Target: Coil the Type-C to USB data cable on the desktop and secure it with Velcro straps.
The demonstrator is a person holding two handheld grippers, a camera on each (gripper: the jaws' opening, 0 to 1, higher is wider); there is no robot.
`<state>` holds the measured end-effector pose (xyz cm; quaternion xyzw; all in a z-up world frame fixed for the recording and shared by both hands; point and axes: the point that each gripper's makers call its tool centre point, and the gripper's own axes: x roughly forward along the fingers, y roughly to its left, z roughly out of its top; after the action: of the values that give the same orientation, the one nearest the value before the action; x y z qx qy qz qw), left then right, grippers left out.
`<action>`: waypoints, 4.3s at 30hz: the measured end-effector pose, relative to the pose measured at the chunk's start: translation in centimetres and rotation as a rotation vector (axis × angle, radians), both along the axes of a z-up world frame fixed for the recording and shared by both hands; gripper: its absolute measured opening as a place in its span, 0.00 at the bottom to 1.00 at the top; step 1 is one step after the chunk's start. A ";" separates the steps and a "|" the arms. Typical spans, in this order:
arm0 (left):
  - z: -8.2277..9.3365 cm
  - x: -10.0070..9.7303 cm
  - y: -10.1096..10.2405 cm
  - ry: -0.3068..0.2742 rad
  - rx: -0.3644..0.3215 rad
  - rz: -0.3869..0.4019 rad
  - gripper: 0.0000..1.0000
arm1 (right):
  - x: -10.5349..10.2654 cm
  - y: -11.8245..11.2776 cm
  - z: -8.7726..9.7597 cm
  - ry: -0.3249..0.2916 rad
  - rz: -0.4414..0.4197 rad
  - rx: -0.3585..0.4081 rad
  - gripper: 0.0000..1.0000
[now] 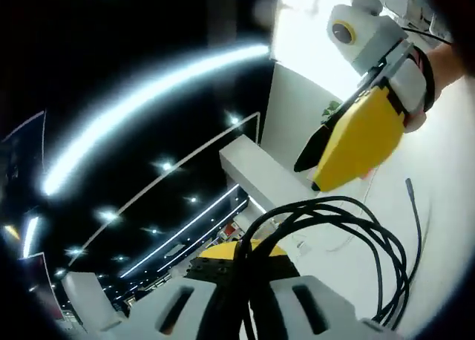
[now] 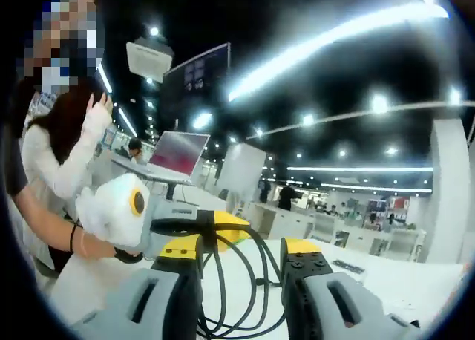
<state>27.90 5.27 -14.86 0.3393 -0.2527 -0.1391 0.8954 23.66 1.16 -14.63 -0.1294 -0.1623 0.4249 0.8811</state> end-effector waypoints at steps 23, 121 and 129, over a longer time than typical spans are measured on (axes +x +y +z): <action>0.1 -3.8 -3.5 0.136 0.247 0.018 0.04 | 2.4 -1.3 -1.4 -0.189 -0.326 -0.358 0.05; -15.2 0.2 1.0 1.142 -0.608 -0.401 0.04 | 16.4 5.0 -13.3 0.262 0.062 -0.174 0.02; -14.4 -1.3 0.0 1.140 -0.619 -0.451 0.04 | 12.3 -1.5 -13.3 0.280 0.056 -0.162 0.02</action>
<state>26.56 5.26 -29.21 -0.1193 0.1652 -0.4003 0.8934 35.96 -0.36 -27.94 -0.1351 -0.0067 0.4747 0.8697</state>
